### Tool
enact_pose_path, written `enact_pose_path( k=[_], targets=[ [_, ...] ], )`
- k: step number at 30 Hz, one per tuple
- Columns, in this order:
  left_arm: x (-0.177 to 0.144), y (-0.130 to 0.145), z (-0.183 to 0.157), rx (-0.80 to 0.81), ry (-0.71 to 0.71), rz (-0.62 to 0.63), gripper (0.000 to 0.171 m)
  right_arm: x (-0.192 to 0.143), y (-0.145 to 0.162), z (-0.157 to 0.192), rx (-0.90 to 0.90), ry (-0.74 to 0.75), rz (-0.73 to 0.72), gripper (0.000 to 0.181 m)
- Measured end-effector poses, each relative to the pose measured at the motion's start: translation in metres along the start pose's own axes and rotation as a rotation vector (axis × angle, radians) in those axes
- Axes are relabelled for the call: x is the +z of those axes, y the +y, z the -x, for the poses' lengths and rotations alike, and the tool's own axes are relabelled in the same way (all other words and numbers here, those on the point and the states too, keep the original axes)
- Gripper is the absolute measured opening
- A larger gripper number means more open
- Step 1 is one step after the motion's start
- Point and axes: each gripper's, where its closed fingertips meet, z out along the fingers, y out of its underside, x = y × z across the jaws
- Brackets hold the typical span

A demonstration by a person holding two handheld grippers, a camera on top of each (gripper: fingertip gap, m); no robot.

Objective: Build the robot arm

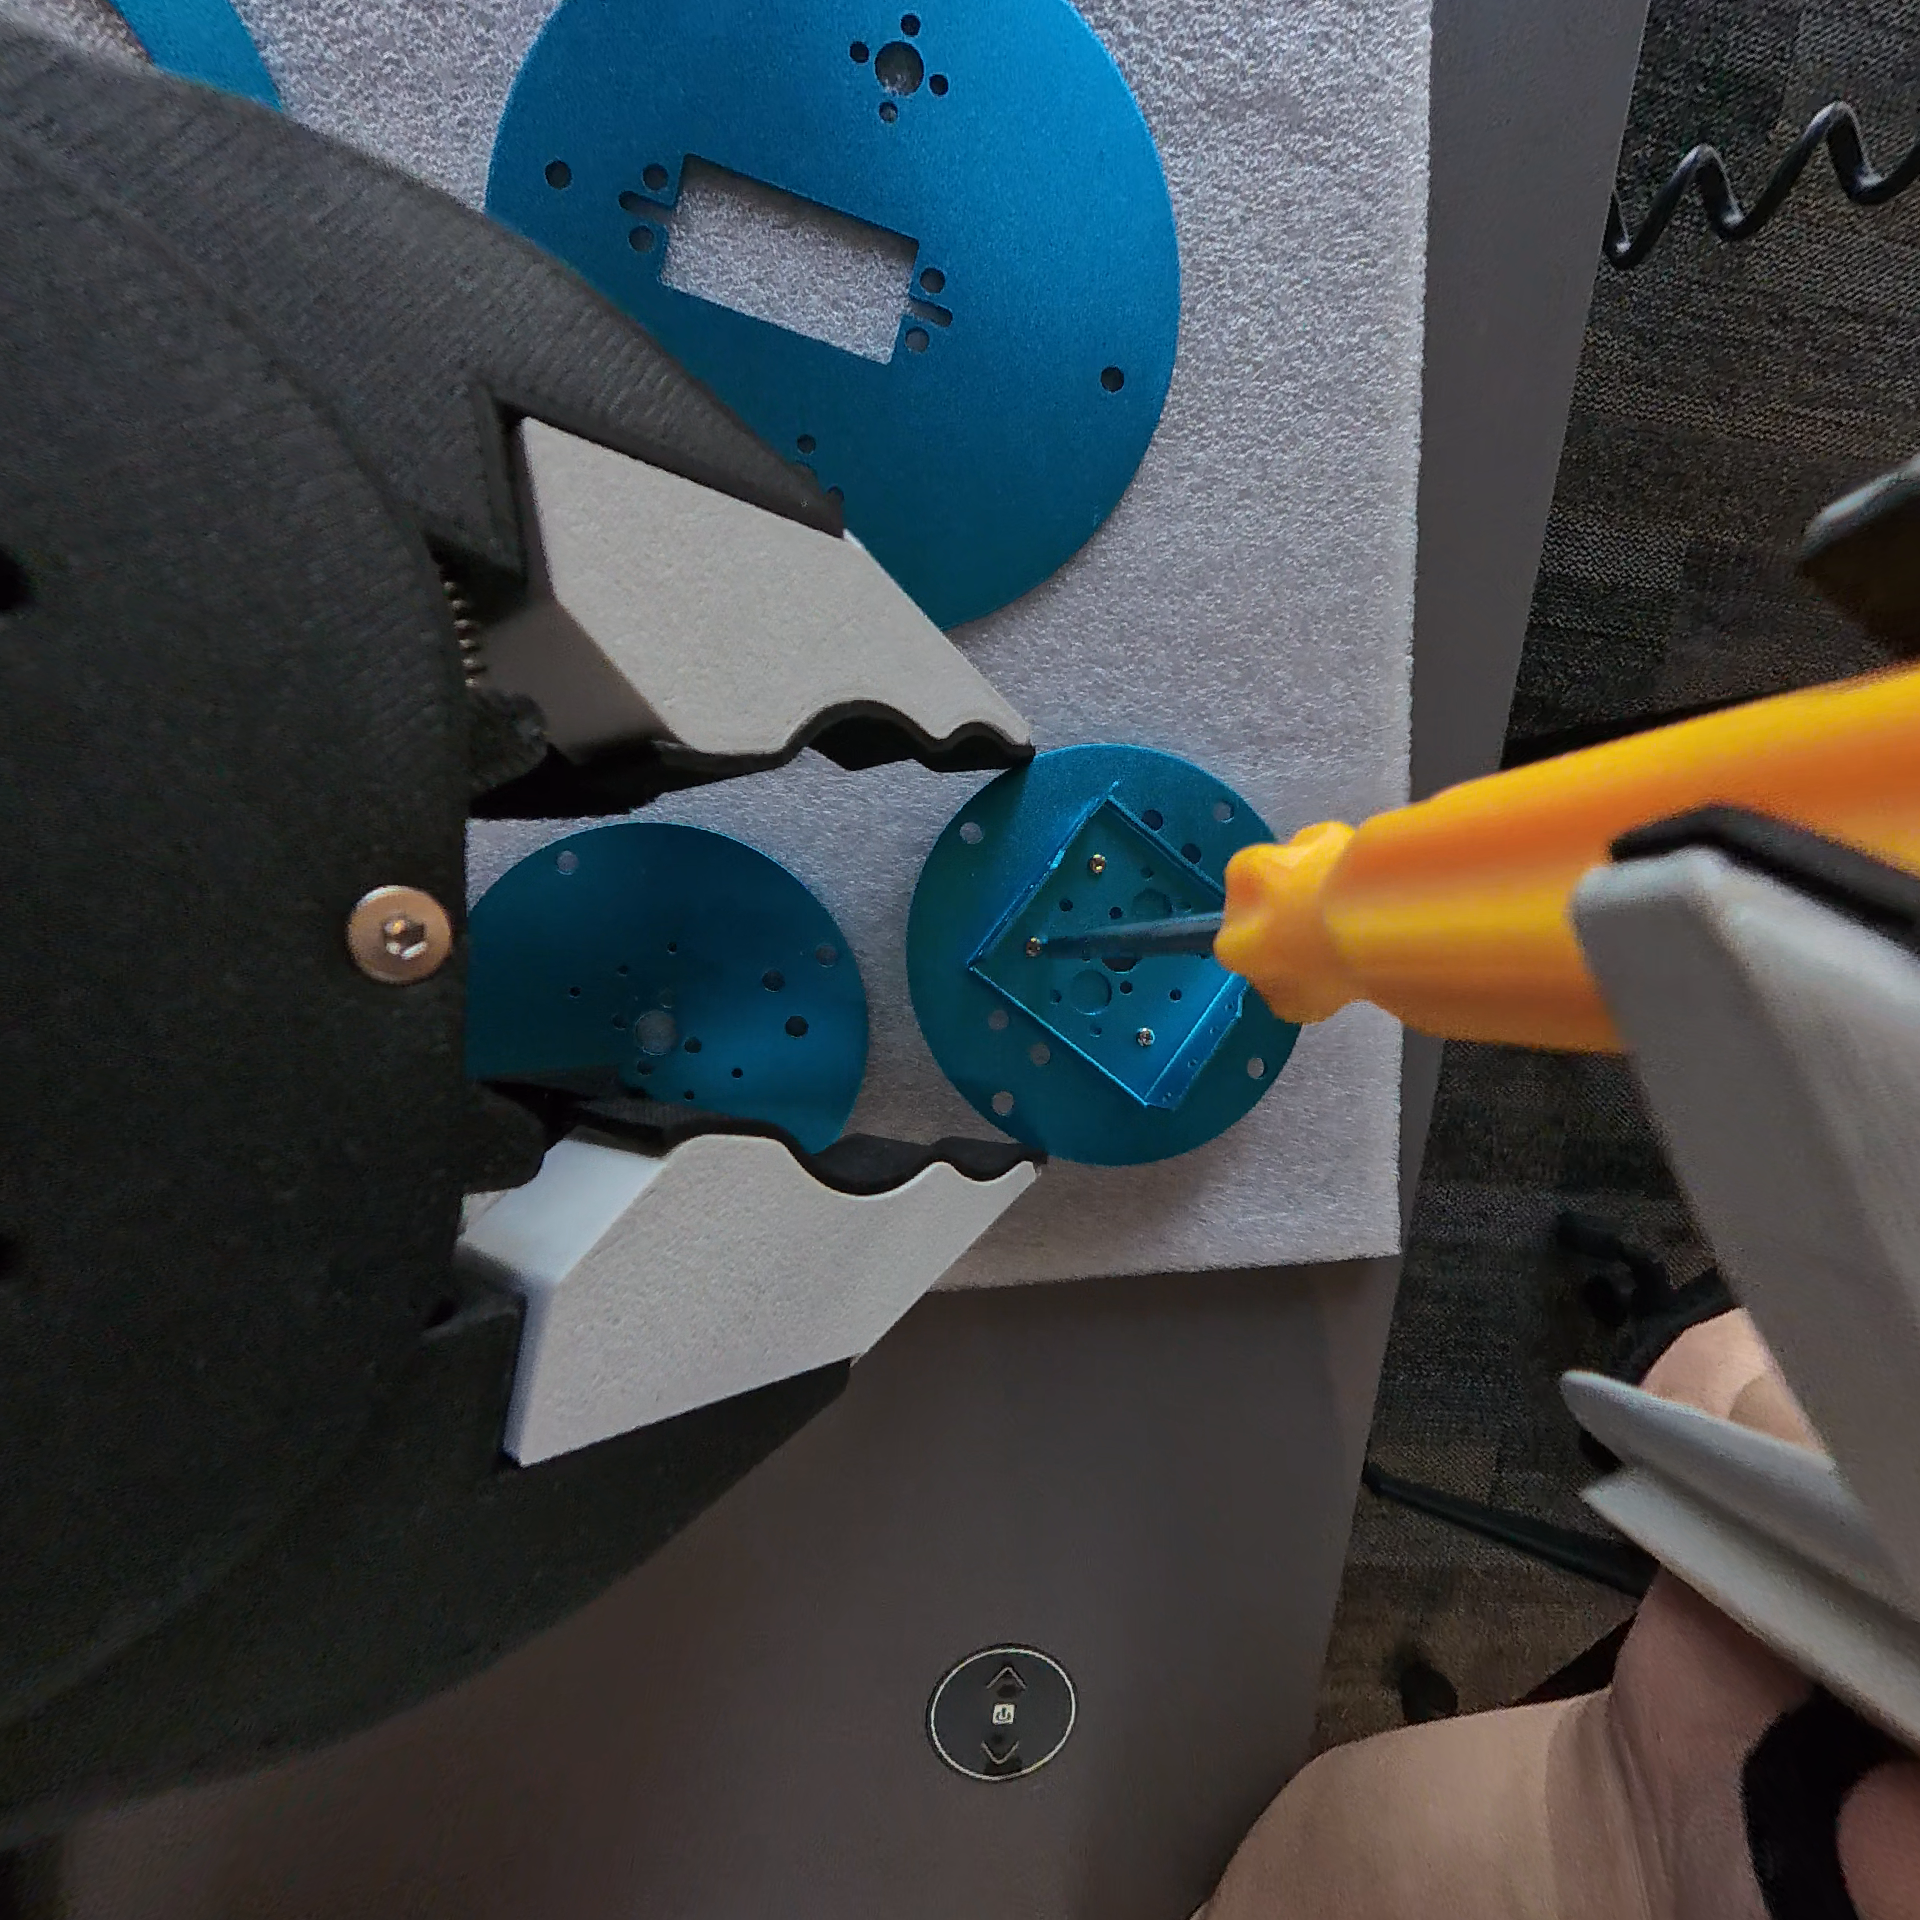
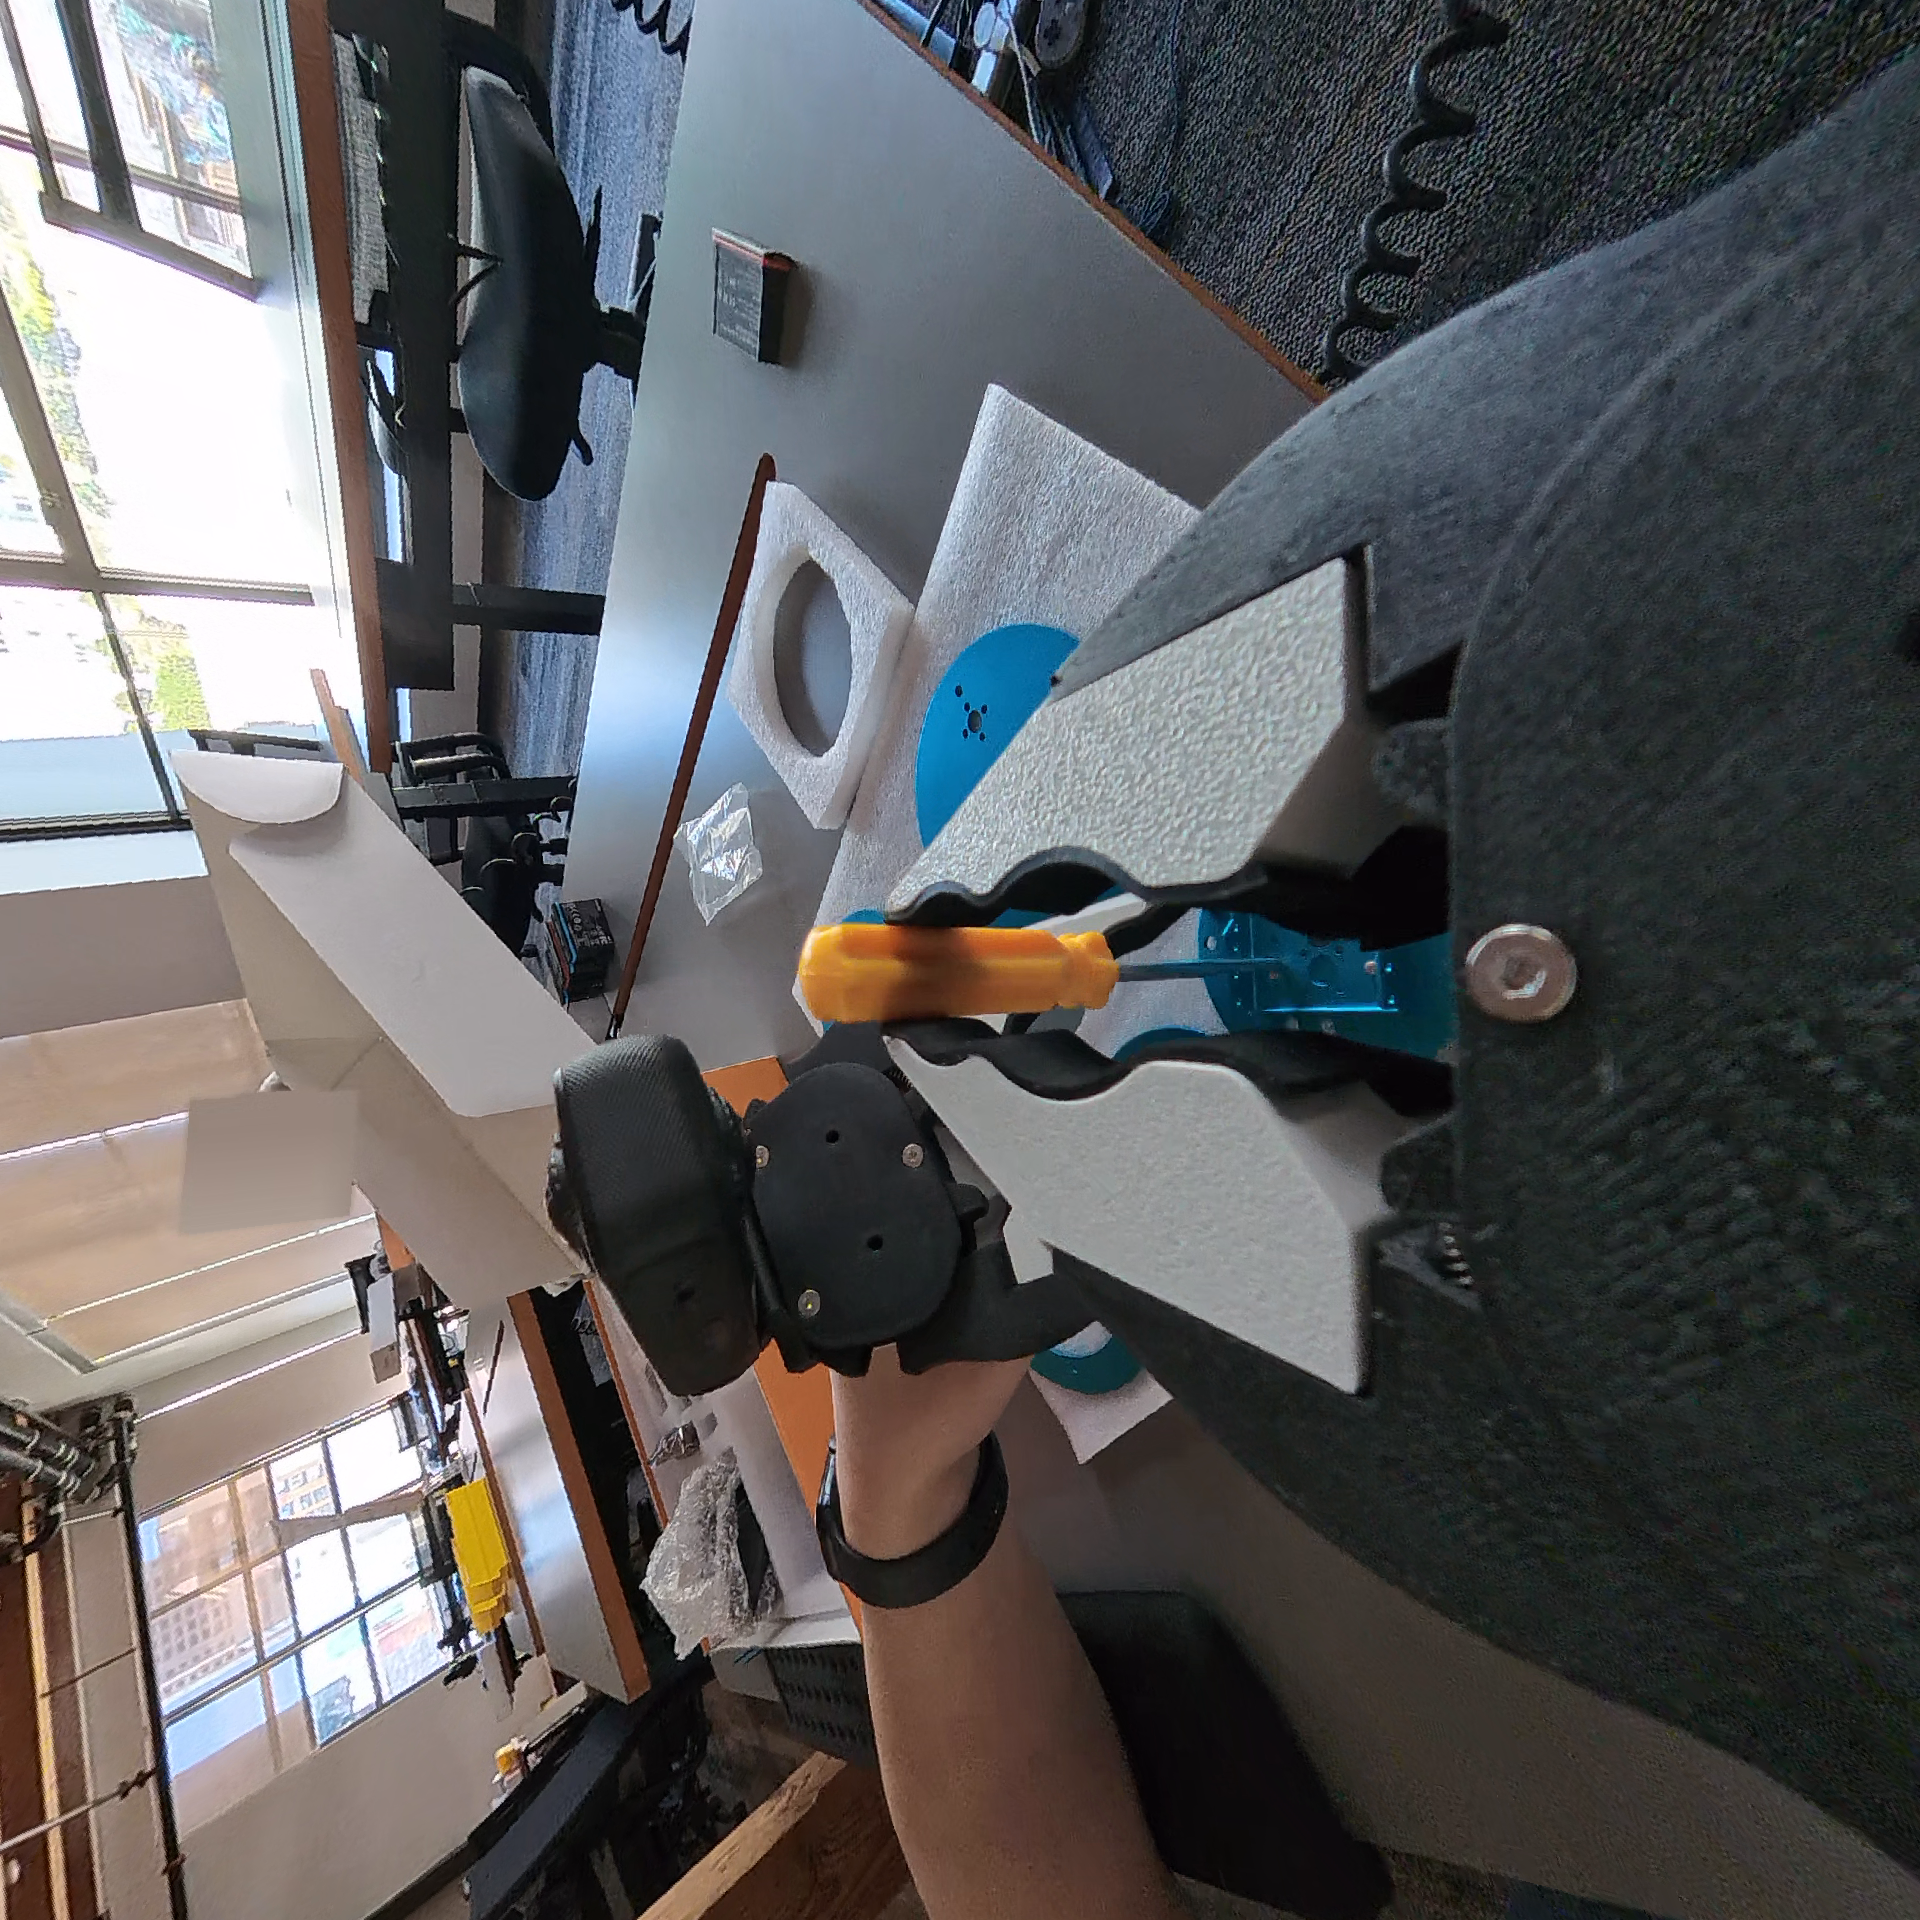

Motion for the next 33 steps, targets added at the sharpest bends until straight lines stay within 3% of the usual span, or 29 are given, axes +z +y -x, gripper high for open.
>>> enact_pose_path(
  k=[12, 33],
  targets=[
    [-0.001, 0.005, 0.002, 0.037, -0.035, 0.025, 0.071, -0.013, -0.022, 0.004, 0.013, -0.005, -0.13, 0.015],
    [-0.005, -0.002, -0.001, 0.015, -0.015, -0.001, 0.07, -0.006, -0.01, 0.001, 0.038, 0.017, -0.057, 0.015]
  ],
)
